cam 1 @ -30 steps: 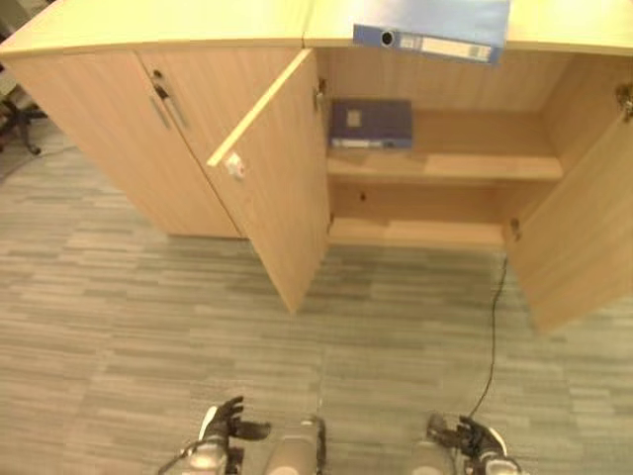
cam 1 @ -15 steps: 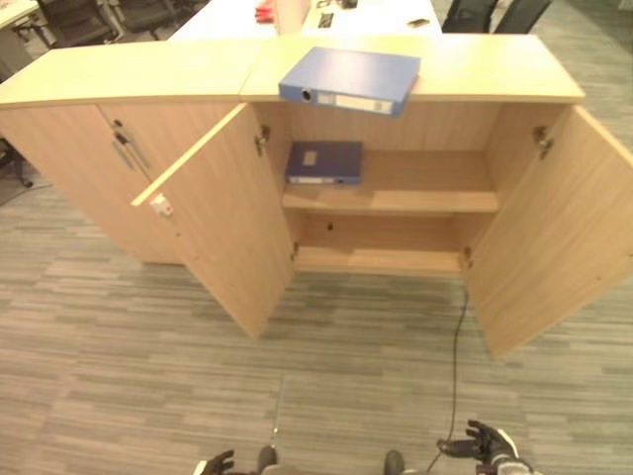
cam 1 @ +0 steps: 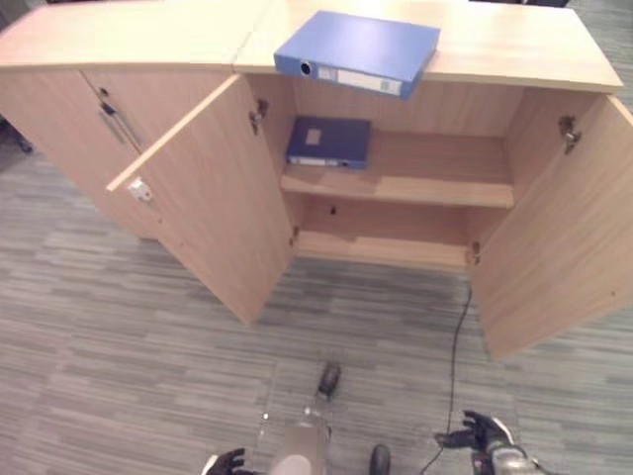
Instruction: Put the empty folder in the office cabinet
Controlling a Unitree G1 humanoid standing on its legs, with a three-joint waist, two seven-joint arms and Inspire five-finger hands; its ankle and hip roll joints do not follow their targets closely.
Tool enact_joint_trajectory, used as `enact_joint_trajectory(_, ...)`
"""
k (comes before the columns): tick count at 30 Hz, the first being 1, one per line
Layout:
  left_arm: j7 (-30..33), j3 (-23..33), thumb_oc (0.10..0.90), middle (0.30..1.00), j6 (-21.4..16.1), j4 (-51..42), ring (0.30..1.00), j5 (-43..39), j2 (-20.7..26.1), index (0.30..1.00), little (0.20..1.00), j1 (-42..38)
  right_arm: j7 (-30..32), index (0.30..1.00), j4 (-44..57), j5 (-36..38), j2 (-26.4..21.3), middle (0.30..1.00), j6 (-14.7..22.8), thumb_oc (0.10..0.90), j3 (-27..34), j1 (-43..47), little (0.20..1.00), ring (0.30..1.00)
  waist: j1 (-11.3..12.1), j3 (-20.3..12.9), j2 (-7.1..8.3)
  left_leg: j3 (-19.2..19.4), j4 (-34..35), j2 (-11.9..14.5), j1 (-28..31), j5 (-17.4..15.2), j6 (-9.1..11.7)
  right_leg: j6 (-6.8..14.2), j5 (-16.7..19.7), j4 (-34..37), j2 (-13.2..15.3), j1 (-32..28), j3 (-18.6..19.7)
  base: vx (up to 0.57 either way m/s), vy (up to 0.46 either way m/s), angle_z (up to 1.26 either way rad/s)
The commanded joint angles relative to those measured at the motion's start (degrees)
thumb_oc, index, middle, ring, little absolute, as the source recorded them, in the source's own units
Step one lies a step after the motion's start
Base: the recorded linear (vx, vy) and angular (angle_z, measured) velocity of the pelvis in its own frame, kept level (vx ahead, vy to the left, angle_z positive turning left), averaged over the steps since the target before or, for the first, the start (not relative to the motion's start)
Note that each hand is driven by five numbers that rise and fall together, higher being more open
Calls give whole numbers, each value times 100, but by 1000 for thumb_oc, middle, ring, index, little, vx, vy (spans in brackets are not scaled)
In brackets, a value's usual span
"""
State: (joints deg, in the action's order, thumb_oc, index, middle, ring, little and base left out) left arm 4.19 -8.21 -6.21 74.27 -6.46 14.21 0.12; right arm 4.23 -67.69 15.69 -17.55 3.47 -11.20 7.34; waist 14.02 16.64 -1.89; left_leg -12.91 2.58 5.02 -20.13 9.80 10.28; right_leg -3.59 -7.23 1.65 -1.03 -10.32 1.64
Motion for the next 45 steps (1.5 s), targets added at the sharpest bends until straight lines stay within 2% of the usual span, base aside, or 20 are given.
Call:
enact_joint_trajectory(1, 90, 69, 800, 900, -136, -214, 900, 48, 351, 900, 900, 216, 41, 900, 438, -177, -303, 900, 230, 800, -190, -61, 900, 900, 288, -145, 177, -97, -225, 202, -691, 140, -335, 601, -1235, -926, 445, -669, 701, 299, 197, -73)
enact_joint_trajectory(5, 104, 147, 800, 900, -91, 5, 900, 293, 381, 900, 900, 357, -26, 900, 472, -298, -189, 900, 212, 800, -254, -104, 900, 900, 513, -315, 291, -147, -288, 547, -629, 347, -222, 842, -1351, -785, 824, -1116, 1030, 400, 351, -90)
enact_joint_trajectory(9, 126, 124, 800, 900, -95, 28, 900, 419, 477, 900, 900, 342, 9, 900, 367, -447, -88, 900, 214, 800, -158, -188, 900, 900, 606, -488, 467, 48, -922, 472, -839, 506, -148, 1149, -1009, -802, 1295, -1202, 854, 300, 325, -29)
enact_joint_trajectory(10, 132, 119, 800, 900, -97, -28, 900, 430, 507, 900, 900, 328, 21, 900, 329, -454, -48, 900, 195, 800, -124, -191, 900, 900, 613, -557, 516, 111, -1023, 436, -791, 558, -138, 1273, -681, -879, 1382, -1092, 825, 284, 243, -16)
enact_joint_trajectory(11, 126, 59, 800, 900, -119, -114, 900, 449, 641, 900, 900, 288, 68, 900, 215, -387, 10, 900, 215, 800, -19, -216, 900, 900, 627, -660, 681, 227, -1026, 320, -732, 442, -221, 1473, 356, -1317, 1539, -796, 640, 353, 304, 0)
enact_joint_trajectory(12, 119, 51, 800, 900, -106, -189, 900, 423, 709, 900, 900, 230, 75, 900, 196, -329, 65, 900, 197, 800, 29, -209, 900, 900, 577, -640, 704, 285, -965, 283, -553, 344, -293, 1504, 790, -1744, 1600, -566, 432, 314, 319, 8)
enact_joint_trajectory(14, 121, 56, 800, 900, -95, -244, 900, 367, 756, 900, 900, 187, 84, 900, 175, -296, 67, 900, 191, 800, 53, -189, 900, 900, 552, -620, 608, 342, -892, 315, -356, 259, -400, 1492, 1184, -2223, 1632, -247, 284, 142, 233, 18)
enact_joint_trajectory(15, 117, 19, 800, 900, -106, -343, 900, 337, 881, 900, 900, 60, 95, 900, 188, -304, 86, 900, 201, 800, 63, -197, 900, 900, 401, -533, 460, 452, -746, 307, 10, 73, -605, 1451, 1555, -3038, 1762, 79, -261, 230, 336, 14)
enact_joint_trajectory(16, 114, -19, 800, 900, -96, -336, 900, 365, 904, 900, 900, 6, 98, 900, 191, -297, 90, 900, 218, 800, 77, -221, 900, 900, 334, -518, 357, 478, -668, 327, 154, 3, -681, 1443, 1513, -3336, 1654, 268, -387, 462, 571, 8)
enact_joint_trajectory(17, 156, -51, 800, 900, -91, -432, 900, 274, 914, 900, 900, -184, 138, 900, 260, -216, 131, 900, 254, 800, 123, -248, 900, 900, 5, -415, 189, 463, -488, 151, 588, -167, -820, 1303, 851, -3885, 1203, 961, -521, 422, 409, 13)
enact_joint_trajectory(18, 183, -45, 800, 900, -88, -471, 900, 216, 905, 900, 900, -250, 149, 900, 284, -172, 142, 900, 253, 800, 147, -257, 900, 900, -120, -359, 155, 444, -439, 56, 756, -208, -828, 1322, 670, -3828, 1100, 1184, -693, 430, 316, 49)
enact_joint_trajectory(20, 242, -16, 800, 900, -114, -495, 900, 106, 900, 900, 900, -383, 167, 900, 331, -73, 166, 900, 272, 800, 187, -277, 900, 900, -295, -255, 158, 488, -279, 18, 1155, -379, -731, 1252, 239, -2498, 1313, 1269, -1535, 380, 7, 92)
enact_joint_trajectory(22, 237, -87, 800, 900, -159, -499, 900, 107, 834, 900, 900, -479, 178, 900, 340, -10, 158, 900, 274, 800, 192, -265, 900, 900, -480, -263, 194, 415, -234, -107, 1322, -532, -670, 1292, 353, -1424, 1317, 1378, -1340, 325, -76, 70)
enact_joint_trajectory(24, 232, -144, 800, 900, -188, -539, 900, 184, 736, 900, 900, -483, 150, 900, 378, -33, 126, 900, 262, 800, 222, -403, 900, 900, -565, -336, 228, 363, -354, -235, 1296, -586, -658, 1297, 393, -1300, 1302, 1262, -995, 157, -81, 76)
enact_joint_trajectory(27, 203, -134, 800, 900, -200, -579, 900, 204, 678, 900, 900, -373, 97, 900, 438, -108, 122, 900, 257, 800, 294, -493, 900, 900, -533, -513, 159, 370, -488, -43, 1165, -630, -469, 1365, 648, -1458, 1778, 814, -864, 26, -254, 89)
enact_joint_trajectory(31, 221, -96, 800, 900, -199, -616, 900, 159, 688, 900, 900, -321, 67, 900, 495, -118, 129, 900, 244, 800, 306, -548, 900, 900, -558, -613, 224, 274, -555, -72, 1102, -640, -381, 1410, 667, -1272, 1762, 703, -468, 31, -210, -8)
enact_joint_trajectory(33, 237, 12, 800, 900, -205, -553, 900, 94, 685, 900, 900, -261, 8, 900, 556, -200, 106, 900, 225, 800, 209, -551, 900, 900, -525, -661, 242, 315, -672, 163, 1112, -616, -162, 1444, 344, -841, 1604, 438, -367, 21, -391, 5)
enact_joint_trajectory(38, 258, 71, 800, 900, -215, -521, 900, 29, 613, 900, 900, -131, -41, 900, 827, -305, 3, 900, 252, 800, 62, -591, 900, 900, -518, -621, 104, 272, -610, 594, 1210, -329, 100, 1295, 22, -555, 1302, 187, -604, -27, -265, -6)
enact_joint_trajectory(44, 227, 98, 800, 900, -188, -495, 900, -67, 358, 900, 900, 30, -39, 900, 1023, -368, -290, 900, 299, 800, -31, -678, 900, 900, -591, -453, -153, 281, -364, 1074, 1178, 576, 308, 1048, -31, 132, 816, -326, -851, -67, -254, -8)
enact_joint_trajectory(45, 219, 53, 800, 900, -170, -500, 900, -25, 300, 900, 900, -8, -9, 900, 981, -386, -387, 900, 272, 800, -10, -602, 900, 900, -686, -358, -139, 689, -456, 1089, 1040, 651, 195, 989, 53, 173, 835, -286, -952, -214, -177, 24)
